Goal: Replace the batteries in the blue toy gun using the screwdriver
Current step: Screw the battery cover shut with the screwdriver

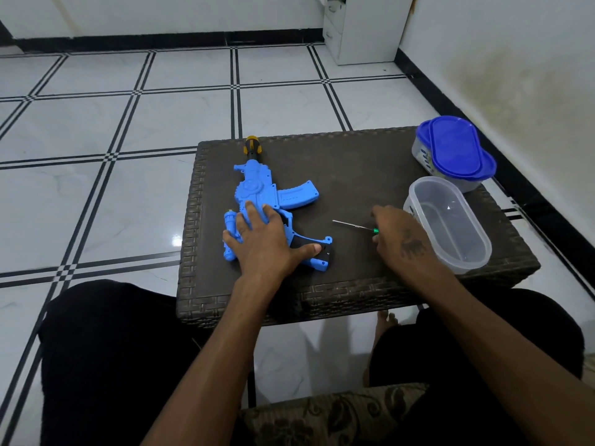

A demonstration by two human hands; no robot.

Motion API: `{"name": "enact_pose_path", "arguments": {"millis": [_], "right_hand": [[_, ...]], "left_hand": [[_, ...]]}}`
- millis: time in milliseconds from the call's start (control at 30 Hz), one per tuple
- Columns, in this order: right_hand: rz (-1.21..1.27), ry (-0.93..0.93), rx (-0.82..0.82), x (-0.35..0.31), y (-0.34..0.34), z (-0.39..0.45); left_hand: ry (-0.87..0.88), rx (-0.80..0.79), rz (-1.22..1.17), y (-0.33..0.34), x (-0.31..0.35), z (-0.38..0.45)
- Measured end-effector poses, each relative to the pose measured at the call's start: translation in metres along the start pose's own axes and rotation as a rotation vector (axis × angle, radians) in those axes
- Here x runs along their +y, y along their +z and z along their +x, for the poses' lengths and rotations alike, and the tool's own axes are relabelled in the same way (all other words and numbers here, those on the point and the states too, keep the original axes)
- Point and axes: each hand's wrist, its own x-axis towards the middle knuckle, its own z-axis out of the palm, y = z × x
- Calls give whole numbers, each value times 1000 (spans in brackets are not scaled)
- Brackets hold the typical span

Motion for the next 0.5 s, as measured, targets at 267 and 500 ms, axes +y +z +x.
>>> {"name": "enact_pose_path", "arguments": {"millis": [267,500], "right_hand": [[144,-78,75,9,-4,-13],[541,-212,116,-1,-23,-32]], "left_hand": [[-3,-6,-7,1,-1,1],[5,13,0,3,-2,1]]}}
